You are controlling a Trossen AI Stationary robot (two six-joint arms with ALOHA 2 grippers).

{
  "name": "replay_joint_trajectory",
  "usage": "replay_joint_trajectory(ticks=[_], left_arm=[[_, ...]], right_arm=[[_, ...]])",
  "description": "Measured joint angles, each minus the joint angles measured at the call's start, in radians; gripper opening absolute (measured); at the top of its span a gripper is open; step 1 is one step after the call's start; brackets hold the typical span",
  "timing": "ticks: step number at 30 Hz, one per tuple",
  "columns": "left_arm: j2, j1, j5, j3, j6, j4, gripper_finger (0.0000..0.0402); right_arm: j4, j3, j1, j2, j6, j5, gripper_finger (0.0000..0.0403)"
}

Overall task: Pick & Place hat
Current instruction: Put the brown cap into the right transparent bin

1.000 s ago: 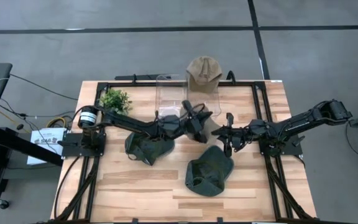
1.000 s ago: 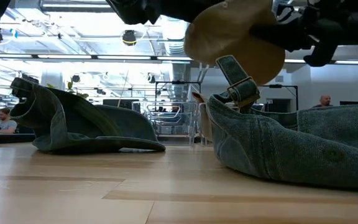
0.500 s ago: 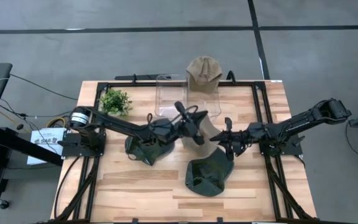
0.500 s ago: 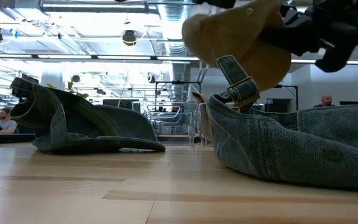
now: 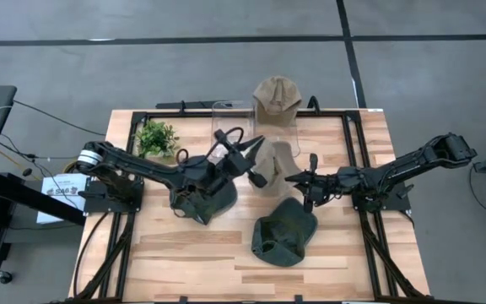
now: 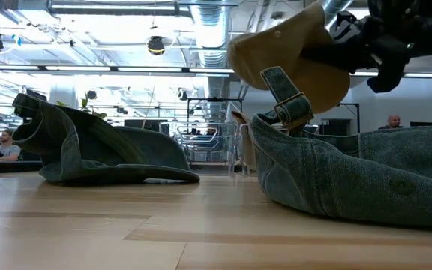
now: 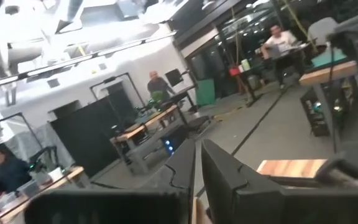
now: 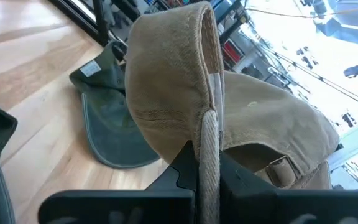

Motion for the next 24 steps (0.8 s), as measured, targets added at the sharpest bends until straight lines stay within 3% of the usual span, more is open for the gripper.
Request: replay_joint_trajectory(ticks=[3, 9, 16, 22, 24], left_arm=[[0.003, 0.024, 0.036, 0.0, -0.006, -0.006, 0.0024], [0.045, 0.112, 0.251, 0.0, -0.153, -0.002, 0.0023], [0.098, 0.223, 0.234, 0.0, -0.244, -0.018, 0.0023], [0.186, 0.234, 0.224, -0.001, -0.253, -0.023, 0.0023], [0.197, 0.229, 0.174, -0.001, -0.207, -0.023, 0.0023]], right_arm=[[0.023, 0.0, 0.0, 0.0, -0.002, -0.001, 0.0001], [0.052, 0.0, 0.0, 0.0, -0.008, 0.0, 0.0001], [0.051, 0.0, 0.0, 0.0, -0.017, 0.001, 0.0001], [0.053, 0.0, -0.002, 0.0, -0.042, 0.05, 0.0001], [0.047, 0.0, -0.002, 0.0, -0.043, 0.066, 0.0001]])
